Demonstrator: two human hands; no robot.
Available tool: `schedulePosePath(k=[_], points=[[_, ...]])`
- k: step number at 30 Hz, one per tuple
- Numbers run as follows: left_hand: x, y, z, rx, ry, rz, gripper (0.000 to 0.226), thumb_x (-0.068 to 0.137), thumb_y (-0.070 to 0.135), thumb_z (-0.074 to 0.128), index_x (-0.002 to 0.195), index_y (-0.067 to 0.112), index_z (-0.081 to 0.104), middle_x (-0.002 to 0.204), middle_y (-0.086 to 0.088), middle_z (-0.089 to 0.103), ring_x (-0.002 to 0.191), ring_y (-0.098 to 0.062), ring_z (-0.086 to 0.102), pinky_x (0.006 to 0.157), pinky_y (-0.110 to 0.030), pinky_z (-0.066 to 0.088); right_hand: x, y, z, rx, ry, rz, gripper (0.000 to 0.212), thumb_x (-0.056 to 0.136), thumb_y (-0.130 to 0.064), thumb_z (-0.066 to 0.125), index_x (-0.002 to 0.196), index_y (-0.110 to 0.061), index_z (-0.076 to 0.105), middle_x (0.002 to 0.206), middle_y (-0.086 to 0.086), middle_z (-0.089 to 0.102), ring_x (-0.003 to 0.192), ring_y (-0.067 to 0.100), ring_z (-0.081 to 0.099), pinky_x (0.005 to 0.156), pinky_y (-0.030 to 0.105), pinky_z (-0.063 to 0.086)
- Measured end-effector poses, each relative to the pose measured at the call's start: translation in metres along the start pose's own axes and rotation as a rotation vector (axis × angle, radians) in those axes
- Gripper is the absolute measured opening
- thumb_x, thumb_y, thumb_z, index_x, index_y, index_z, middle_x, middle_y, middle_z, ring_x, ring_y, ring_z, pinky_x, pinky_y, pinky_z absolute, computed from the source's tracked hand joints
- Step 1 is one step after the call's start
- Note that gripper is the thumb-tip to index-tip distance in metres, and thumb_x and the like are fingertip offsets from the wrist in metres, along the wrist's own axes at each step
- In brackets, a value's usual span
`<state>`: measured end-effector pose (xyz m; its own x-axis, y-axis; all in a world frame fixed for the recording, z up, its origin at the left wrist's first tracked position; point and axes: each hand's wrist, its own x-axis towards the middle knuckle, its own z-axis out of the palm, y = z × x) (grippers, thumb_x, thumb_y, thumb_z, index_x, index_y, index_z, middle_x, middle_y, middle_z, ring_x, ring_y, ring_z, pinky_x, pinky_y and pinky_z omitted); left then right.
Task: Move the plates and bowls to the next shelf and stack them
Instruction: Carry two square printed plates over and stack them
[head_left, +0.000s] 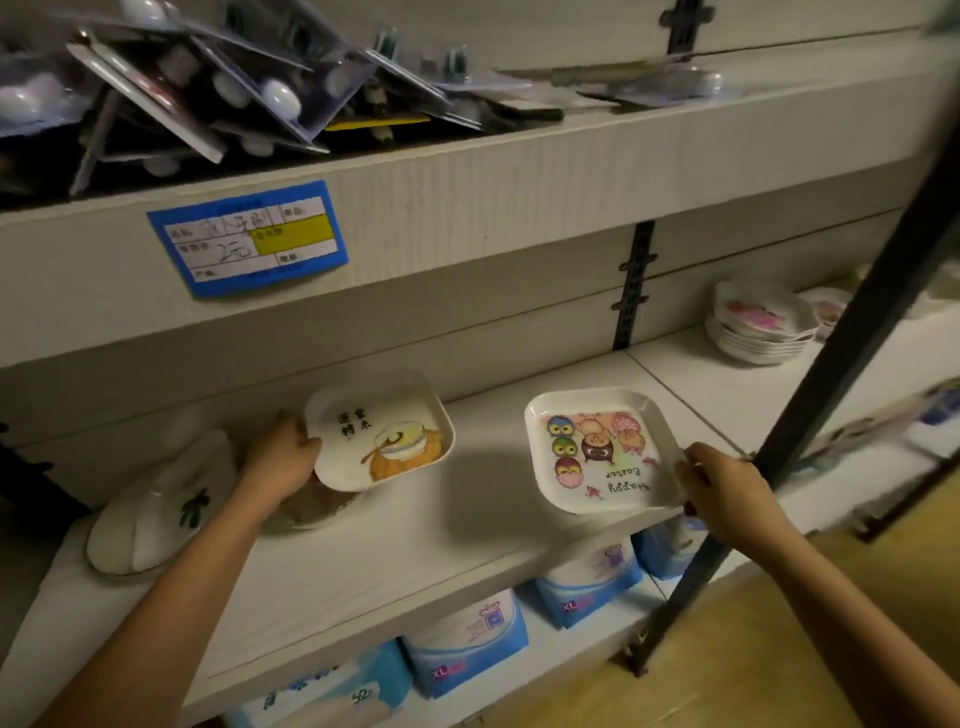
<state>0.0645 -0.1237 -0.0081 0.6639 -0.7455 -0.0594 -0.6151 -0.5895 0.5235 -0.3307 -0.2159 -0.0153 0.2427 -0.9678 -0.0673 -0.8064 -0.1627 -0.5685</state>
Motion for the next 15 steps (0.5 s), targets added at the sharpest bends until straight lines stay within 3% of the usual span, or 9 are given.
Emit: schedulePosePath(k=[4, 6, 9, 12, 15], points=[[-0.022, 0.046, 0.031, -0.113, -0.137, 0.177, 0.006, 0.090, 0.011, 0.052, 0.094, 0.007, 0.051, 0.086, -0.017, 0.065, 0.081, -0.032, 0.062, 0.062, -0.030, 0.047, -0.035, 0.035, -0.014, 0.011, 0.076, 0.074, 0.013, 0.097, -0.019, 0.041, 0.087, -0.017, 0.049, 0.072, -0.003, 0.054, 0.063, 0.008, 0.057, 0.053, 0.016, 0.042], [-0.032, 0.068, 0.049, -0.181, -0.205, 0.216, 0.013, 0.089, 0.008, 0.053, 0.100, 0.001, 0.053, 0.090, -0.020, 0.067, 0.083, -0.032, 0.064, 0.071, -0.040, 0.053, -0.053, 0.054, -0.024, -0.023, 0.109, 0.127, 0.016, 0.097, -0.018, 0.040, 0.083, -0.018, 0.048, 0.067, -0.005, 0.054, 0.058, 0.006, 0.055, 0.049, 0.015, 0.037], [-0.048, 0.100, 0.071, -0.162, -0.301, 0.276, 0.007, 0.088, 0.010, 0.054, 0.093, 0.007, 0.053, 0.085, -0.015, 0.067, 0.082, -0.031, 0.064, 0.077, -0.044, 0.053, -0.076, 0.085, -0.042, -0.016, 0.173, 0.224, 0.027, 0.097, -0.017, 0.042, 0.070, -0.021, 0.046, 0.060, -0.005, 0.056, 0.057, 0.015, 0.059, 0.050, 0.024, 0.040], [-0.069, 0.130, 0.088, -0.179, -0.363, 0.311, 0.016, 0.085, 0.011, 0.054, 0.075, 0.021, 0.047, 0.084, -0.011, 0.068, 0.081, -0.032, 0.066, 0.079, -0.051, 0.056, -0.088, 0.114, -0.058, -0.010, 0.244, 0.305, 0.024, 0.095, -0.017, 0.044, 0.078, -0.007, 0.056, 0.055, -0.005, 0.058, 0.064, 0.029, 0.064, 0.059, 0.032, 0.042], [-0.091, 0.160, 0.103, -0.154, -0.413, 0.353, 0.017, 0.086, 0.011, 0.054, 0.075, 0.022, 0.047, 0.084, -0.013, 0.070, 0.081, -0.032, 0.068, 0.077, -0.051, 0.057, -0.090, 0.144, -0.071, 0.016, 0.291, 0.328, 0.026, 0.095, -0.017, 0.044, 0.083, -0.001, 0.060, 0.055, -0.003, 0.059, 0.059, 0.024, 0.062, 0.055, 0.032, 0.043]])
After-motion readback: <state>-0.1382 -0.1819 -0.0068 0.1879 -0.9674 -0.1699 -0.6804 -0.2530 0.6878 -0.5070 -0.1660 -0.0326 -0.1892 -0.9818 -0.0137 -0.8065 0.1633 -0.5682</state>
